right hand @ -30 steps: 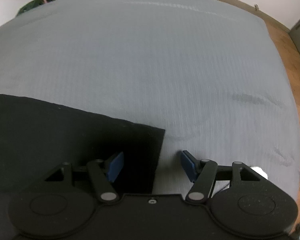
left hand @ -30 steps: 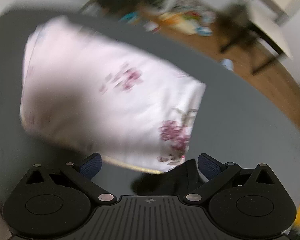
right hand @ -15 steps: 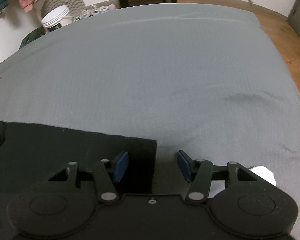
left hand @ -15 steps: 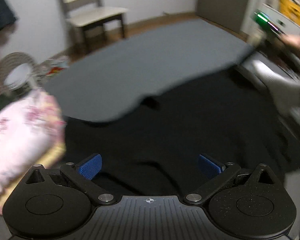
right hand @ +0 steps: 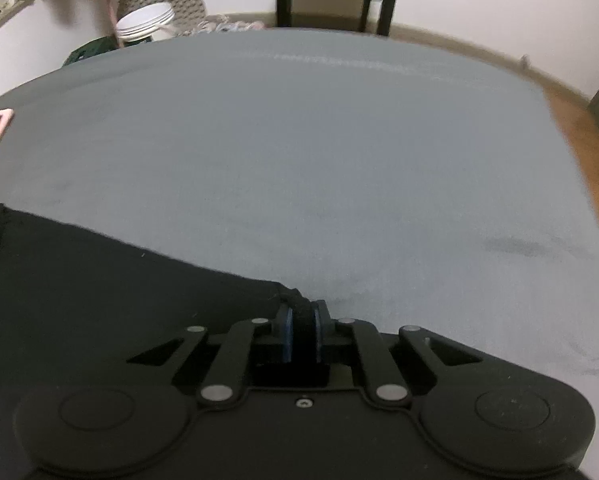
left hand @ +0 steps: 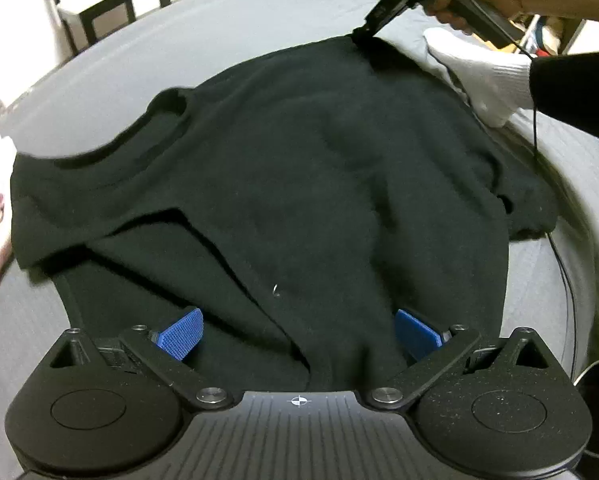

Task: Fold clothes
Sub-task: 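Spread the black shirt flat on the bed with the left tool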

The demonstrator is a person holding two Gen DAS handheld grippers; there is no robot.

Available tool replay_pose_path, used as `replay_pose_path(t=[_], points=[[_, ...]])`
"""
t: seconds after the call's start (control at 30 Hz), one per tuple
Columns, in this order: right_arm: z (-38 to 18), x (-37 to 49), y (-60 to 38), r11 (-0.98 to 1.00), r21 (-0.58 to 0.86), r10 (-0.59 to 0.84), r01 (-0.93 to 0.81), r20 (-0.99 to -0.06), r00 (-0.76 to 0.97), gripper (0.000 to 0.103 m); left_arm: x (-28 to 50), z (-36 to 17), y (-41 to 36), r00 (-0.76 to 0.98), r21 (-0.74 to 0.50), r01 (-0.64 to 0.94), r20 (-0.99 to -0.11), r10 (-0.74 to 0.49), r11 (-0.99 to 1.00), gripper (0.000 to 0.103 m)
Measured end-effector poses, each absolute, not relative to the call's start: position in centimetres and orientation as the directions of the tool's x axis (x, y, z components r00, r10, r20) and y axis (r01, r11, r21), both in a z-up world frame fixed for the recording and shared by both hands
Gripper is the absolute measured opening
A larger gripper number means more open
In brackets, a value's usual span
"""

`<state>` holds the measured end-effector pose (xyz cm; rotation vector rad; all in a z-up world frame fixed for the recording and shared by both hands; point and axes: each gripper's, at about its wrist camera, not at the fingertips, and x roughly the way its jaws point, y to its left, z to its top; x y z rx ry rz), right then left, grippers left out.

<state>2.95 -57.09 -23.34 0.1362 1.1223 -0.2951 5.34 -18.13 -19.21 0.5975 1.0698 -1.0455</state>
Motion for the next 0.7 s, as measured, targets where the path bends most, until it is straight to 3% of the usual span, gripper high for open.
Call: replay_pose_path(t=[0.17, 0.3, 0.33, 0.4, 0.5, 0.7], points=[[-24.0, 4.1, -56.5, 0.934, -0.117, -0.249, 0.338, -0.891, 0.379, 0.011, 4.6, -19.8, -16.8, 0.111, -0.069, 0.905, -0.914, -0.391, 0.419, 0.102], [-23.1, 4.2, -55.9, 0.922, -0.143, -0.276, 0.360, -0.895, 0.351, 0.044, 2.6, -19.2, -15.9, 0.120, -0.045, 0.923, -0.909, -0.398, 0.382, 0.102], [-22.7, 4.1, -55.8, 0.922, -0.135, -0.269, 0.362, -0.897, 0.350, 0.044, 2.1, -19.0, -15.7, 0.122, -0.039, 0.928, -0.908, -0.401, 0.370, 0.102], [-20.5, 2.7, -55.3, 0.931, -0.090, -0.233, 0.353, -0.892, 0.388, 0.047, 1.0, -18.5, -15.2, 0.126, -0.026, 0.937, -0.905, -0.405, 0.347, 0.102], [-17.3, 0.1, -54.1, 0.944, 0.024, -0.123, 0.330, -0.901, 0.415, 0.061, -2.0, -18.0, -14.2, 0.115, -0.008, 0.959, -0.902, -0.416, 0.282, 0.102], [-11.9, -8.2, -48.3, 0.940, 0.204, 0.067, 0.274, -0.897, 0.437, 0.063, -6.7, -18.2, -12.3, 0.093, -0.009, 0.965, -0.922, -0.375, 0.260, 0.102]])
